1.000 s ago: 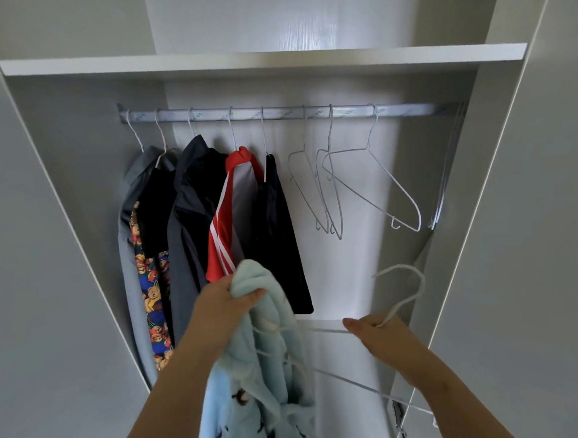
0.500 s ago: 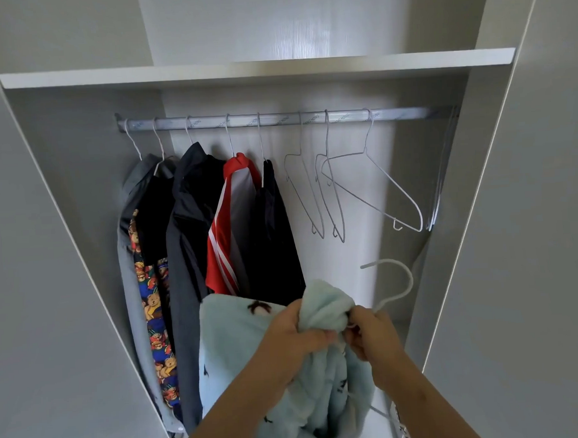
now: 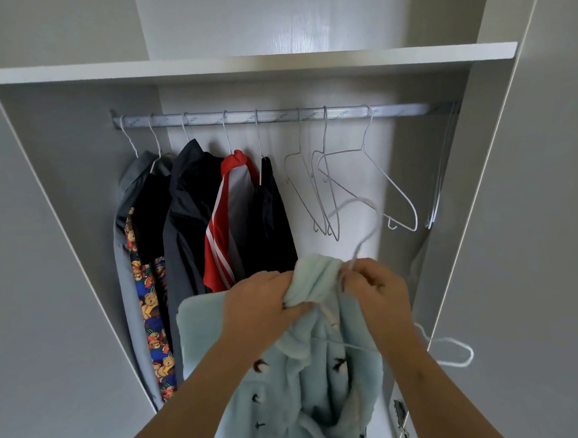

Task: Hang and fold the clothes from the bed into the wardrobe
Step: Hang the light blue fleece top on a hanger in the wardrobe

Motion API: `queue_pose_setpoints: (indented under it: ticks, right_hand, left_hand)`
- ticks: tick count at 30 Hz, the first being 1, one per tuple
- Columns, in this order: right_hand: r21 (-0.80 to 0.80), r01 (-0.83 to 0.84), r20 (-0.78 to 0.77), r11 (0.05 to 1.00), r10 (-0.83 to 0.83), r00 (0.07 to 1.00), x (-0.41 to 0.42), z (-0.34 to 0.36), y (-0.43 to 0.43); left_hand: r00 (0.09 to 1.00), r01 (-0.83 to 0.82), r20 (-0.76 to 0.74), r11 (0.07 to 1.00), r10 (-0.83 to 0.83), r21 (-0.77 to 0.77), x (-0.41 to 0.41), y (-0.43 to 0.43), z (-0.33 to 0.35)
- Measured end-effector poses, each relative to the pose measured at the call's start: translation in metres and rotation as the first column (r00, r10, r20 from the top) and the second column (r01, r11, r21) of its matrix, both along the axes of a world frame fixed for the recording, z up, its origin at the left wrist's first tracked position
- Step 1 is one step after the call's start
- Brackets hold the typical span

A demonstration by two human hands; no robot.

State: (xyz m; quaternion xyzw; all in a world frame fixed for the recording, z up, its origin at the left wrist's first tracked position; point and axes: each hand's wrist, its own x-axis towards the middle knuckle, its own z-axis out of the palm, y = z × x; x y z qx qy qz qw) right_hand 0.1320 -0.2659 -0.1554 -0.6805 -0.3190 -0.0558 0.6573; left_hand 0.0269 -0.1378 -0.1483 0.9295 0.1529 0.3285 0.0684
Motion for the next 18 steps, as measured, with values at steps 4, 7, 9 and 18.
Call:
queue_pose_setpoints:
  ticks: [4, 7, 9, 18]
  right_hand:
    - [0.084, 0.306, 0.459, 0.948, -0.309, 0.833, 0.001, -0.017, -0.011]
    - [-0.049, 0.334, 0.189, 0.941, -0.319, 0.929, 0.004, -0.045, -0.016]
    - [-0.283, 0.223, -0.085, 0.933, -0.256, 0.963, 0.008, -0.066, -0.011]
    - [-0.455, -0.374, -0.666, 0.808, -0.030, 0.746, 0.011, -0.086, 0.016]
  left_hand:
    - [0.985, -0.101, 0.122, 0.976, 0.126, -0.194, -0.007, 0.011, 0.005]
    - [0.957, -0.073, 0.254, 0.961, 0.143, -0.266, -0.013, 0.016, 0.013]
    - [0.945, -0.055, 0.288, 0.943, 0.155, -0.328, -0.017, 0.016, 0.018]
    - [0.901, 0.131, 0.428, 0.899, 0.068, -0.418, -0.020, 0.017, 0.037]
